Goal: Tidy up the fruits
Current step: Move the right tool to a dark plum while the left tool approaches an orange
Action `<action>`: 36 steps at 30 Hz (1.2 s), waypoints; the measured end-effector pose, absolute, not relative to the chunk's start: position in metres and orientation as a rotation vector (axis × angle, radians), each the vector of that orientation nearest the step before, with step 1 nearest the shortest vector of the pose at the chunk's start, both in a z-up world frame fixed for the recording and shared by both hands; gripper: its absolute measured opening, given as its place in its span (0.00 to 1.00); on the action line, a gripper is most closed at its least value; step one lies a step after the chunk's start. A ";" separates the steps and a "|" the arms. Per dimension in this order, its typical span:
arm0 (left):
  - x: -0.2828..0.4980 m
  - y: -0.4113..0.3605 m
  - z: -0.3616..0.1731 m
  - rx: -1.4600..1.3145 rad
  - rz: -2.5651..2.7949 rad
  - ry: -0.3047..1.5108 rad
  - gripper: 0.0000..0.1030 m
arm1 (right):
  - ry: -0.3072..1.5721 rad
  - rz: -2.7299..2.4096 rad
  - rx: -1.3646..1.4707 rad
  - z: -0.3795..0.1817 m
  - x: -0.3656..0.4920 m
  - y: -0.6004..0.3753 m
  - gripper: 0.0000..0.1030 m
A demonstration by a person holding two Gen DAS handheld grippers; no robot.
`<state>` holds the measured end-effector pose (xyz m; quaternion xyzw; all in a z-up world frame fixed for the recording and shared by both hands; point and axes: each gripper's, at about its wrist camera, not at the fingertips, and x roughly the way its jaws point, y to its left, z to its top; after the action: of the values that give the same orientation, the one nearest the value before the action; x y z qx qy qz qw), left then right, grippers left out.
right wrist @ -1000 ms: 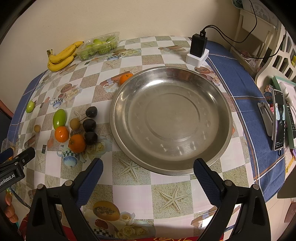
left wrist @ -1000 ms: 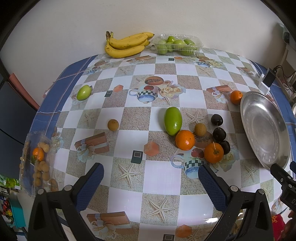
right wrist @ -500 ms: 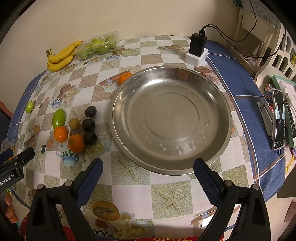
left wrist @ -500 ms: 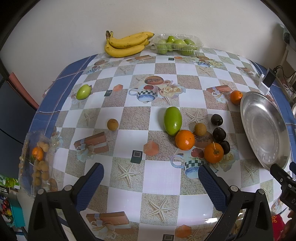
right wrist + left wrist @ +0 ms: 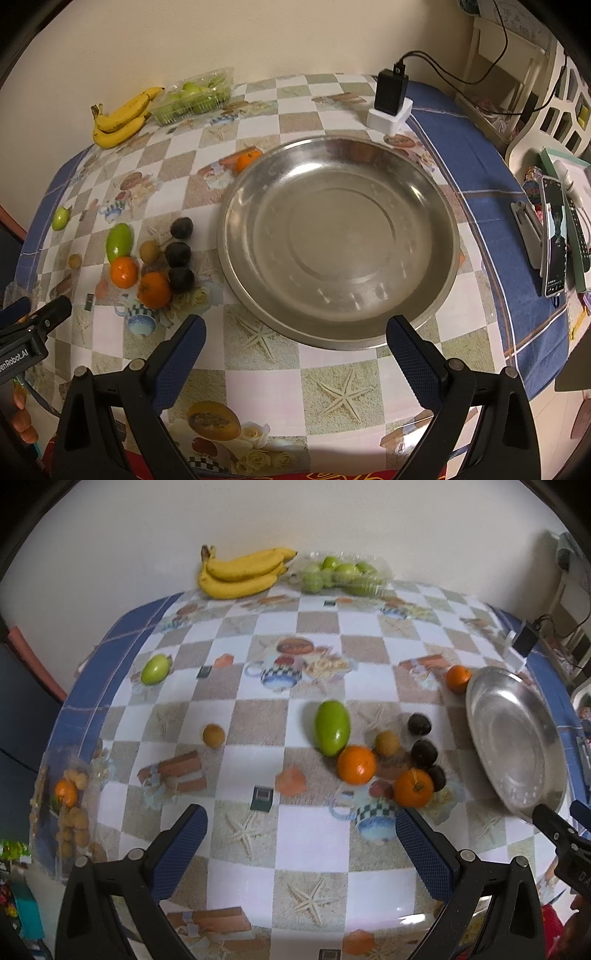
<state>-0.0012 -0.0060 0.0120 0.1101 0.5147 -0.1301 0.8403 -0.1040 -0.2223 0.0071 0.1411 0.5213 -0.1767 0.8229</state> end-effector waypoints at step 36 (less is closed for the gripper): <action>0.078 -0.035 -0.056 -0.093 -0.268 1.402 0.62 | 1.269 -0.160 0.510 -0.046 0.006 -0.190 0.41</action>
<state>0.0777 -0.0348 -0.0560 -0.0427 0.6429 -0.1229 0.7548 0.0060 -0.1896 -0.0464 0.2351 0.5854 -0.0740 0.7723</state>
